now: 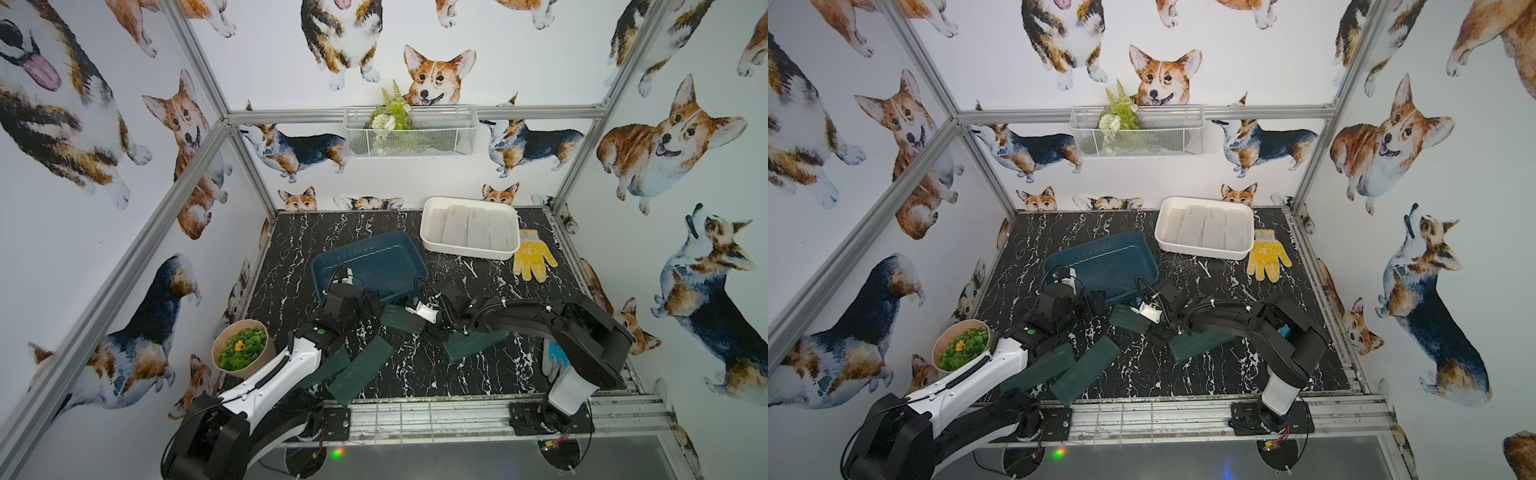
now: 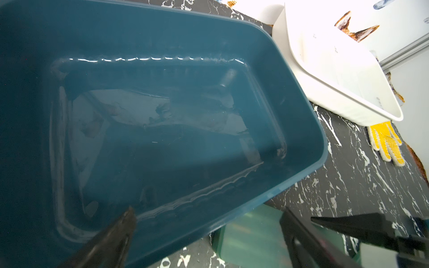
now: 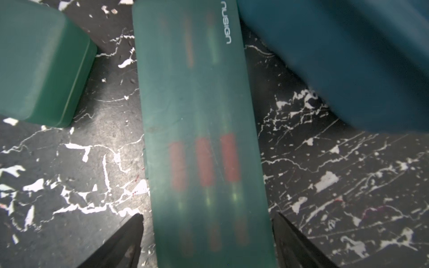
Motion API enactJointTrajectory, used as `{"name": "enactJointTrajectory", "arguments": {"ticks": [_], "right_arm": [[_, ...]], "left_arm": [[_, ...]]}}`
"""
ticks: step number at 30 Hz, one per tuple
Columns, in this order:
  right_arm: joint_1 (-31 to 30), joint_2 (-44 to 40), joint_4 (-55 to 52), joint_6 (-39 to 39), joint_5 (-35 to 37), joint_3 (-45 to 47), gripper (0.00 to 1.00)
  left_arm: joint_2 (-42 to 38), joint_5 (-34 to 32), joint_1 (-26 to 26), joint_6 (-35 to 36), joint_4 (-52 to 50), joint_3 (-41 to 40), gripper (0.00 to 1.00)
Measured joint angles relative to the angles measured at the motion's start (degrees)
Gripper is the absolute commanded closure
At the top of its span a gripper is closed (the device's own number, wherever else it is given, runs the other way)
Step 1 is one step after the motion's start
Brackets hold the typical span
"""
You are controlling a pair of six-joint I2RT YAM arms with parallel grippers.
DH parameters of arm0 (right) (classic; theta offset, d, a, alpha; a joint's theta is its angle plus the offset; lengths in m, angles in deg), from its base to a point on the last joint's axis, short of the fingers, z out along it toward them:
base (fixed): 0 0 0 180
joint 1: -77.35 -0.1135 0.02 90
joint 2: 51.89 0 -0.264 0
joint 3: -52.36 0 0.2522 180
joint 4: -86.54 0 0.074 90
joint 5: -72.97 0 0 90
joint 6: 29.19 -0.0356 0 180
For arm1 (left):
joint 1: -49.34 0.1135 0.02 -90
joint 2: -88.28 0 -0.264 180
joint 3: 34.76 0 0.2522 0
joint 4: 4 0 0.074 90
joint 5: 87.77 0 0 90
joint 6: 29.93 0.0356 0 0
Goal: Place the pencil cases by color into the storage box
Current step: Pick up the pencil case from the center of the board.
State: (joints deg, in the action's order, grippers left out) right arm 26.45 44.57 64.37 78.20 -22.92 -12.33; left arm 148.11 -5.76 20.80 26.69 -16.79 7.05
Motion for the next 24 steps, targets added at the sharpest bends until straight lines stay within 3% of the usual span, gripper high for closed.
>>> {"name": "enactJointTrajectory", "arguments": {"ticks": [11,24], "right_arm": [[0.0,3.9,0.2,0.9,0.7,-2.2,0.18],[-0.1,5.1,0.4,1.1,0.1,-3.5,0.35]], "left_arm": [[-1.5,0.0,-0.2,-0.1,0.8,-1.1,0.0],[-5.6,-0.8,-0.3,-0.5,0.4,-1.8,0.0]]}}
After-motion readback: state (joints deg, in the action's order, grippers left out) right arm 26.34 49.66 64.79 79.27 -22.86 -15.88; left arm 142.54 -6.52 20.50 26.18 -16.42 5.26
